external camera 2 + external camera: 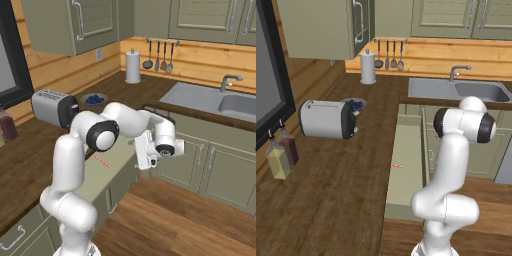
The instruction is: Take a straw from the drawer in front and place it inside the glass cup on the dining counter.
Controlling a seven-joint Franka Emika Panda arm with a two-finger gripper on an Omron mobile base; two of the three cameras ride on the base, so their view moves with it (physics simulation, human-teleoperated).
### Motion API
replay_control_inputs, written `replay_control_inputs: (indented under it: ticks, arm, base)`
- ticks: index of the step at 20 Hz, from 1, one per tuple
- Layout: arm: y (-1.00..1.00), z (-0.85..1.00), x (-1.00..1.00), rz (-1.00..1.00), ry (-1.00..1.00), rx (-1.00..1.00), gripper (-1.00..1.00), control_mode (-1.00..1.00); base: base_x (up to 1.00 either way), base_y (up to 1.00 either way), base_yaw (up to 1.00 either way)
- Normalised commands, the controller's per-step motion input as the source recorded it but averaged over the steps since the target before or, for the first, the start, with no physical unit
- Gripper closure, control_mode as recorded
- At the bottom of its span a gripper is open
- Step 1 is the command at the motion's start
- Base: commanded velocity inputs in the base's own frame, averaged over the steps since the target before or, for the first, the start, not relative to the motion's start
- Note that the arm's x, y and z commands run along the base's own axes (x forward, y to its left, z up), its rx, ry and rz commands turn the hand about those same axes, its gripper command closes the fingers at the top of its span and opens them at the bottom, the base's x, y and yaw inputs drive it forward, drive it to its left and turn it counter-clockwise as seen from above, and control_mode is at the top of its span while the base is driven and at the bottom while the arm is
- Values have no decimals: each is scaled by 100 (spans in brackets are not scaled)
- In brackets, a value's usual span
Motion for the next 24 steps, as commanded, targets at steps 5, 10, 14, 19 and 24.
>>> replay_control_inputs:
  ticks: [5, 10, 14, 19, 24]
  arm:
    - [38, 0, 28, 6, 22, -11, -100, -100]
    - [40, 0, 35, 2, 22, -13, -100, -100]
    - [47, 0, 32, 0, 24, -12, -100, -100]
    - [46, -16, 28, 0, 25, -13, -100, -100]
    - [32, -39, 22, 0, 24, -15, -100, -100]
  base:
    - [0, 0, 0]
    - [0, 0, 0]
    - [0, 0, 0]
    - [0, 0, 0]
    - [0, 0, 0]
